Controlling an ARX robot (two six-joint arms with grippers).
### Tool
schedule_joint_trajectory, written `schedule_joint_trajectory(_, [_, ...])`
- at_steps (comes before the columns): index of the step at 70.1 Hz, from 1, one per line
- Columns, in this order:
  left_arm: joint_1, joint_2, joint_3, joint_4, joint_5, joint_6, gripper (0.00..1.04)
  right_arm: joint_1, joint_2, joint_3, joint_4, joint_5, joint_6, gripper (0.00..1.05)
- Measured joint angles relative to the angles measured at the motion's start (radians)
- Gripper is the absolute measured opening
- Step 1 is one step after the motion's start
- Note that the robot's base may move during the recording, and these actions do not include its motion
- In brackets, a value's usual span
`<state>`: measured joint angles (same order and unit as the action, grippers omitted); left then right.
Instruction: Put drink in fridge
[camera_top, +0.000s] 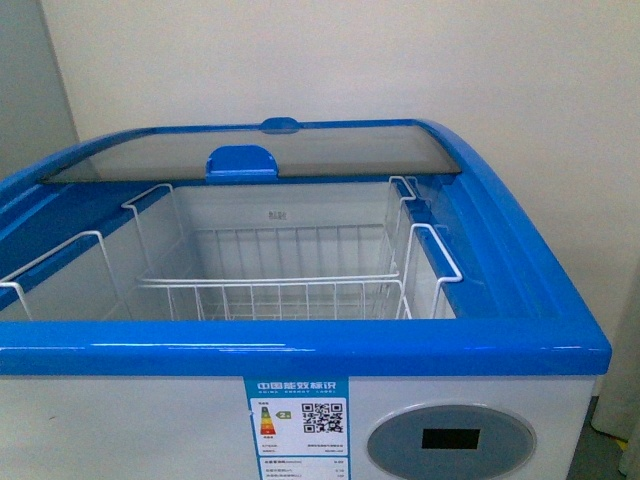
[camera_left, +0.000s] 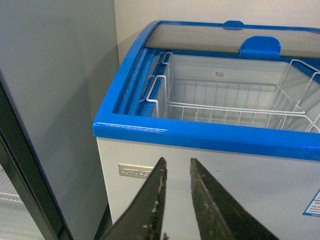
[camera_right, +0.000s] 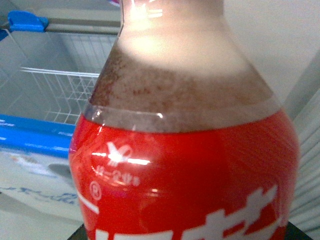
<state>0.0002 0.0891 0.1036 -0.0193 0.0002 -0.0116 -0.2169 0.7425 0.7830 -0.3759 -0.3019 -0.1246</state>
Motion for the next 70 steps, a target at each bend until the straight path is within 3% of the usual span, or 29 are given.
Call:
schedule_joint_trajectory(5, [0.0,-0.008,-0.01,0.002,0.0,-0.002,0.03,-0.019,0.112,0.068,0.062,0.004,-0.102,0.37])
schedule_joint_trajectory(18, [0.0,-0.024,-0.031,0.006,0.0,0.003,0.03,0.039,0.394,0.202,0.241,0.024,-0.457,0.37])
schedule_joint_trajectory(31, [0.0,-0.037,-0.047,0.007,0.0,0.003,0.03,0.194,0.637,0.428,0.178,0.015,-0.862,0.37])
schedule_joint_trajectory(38, [0.0,-0.045,-0.056,0.009,0.0,0.003,0.03,0.29,0.747,0.557,0.111,0.041,-0.997,0.37])
schedule_joint_trajectory(50, [0.0,-0.079,-0.088,0.014,0.0,0.004,0.03,0.418,0.901,0.725,0.056,0.094,-1.07,0.37])
schedule_joint_trajectory(70, [0.0,-0.084,-0.088,0.014,0.0,0.004,0.03,0.595,1.126,0.911,0.054,0.125,-1.068,0.37])
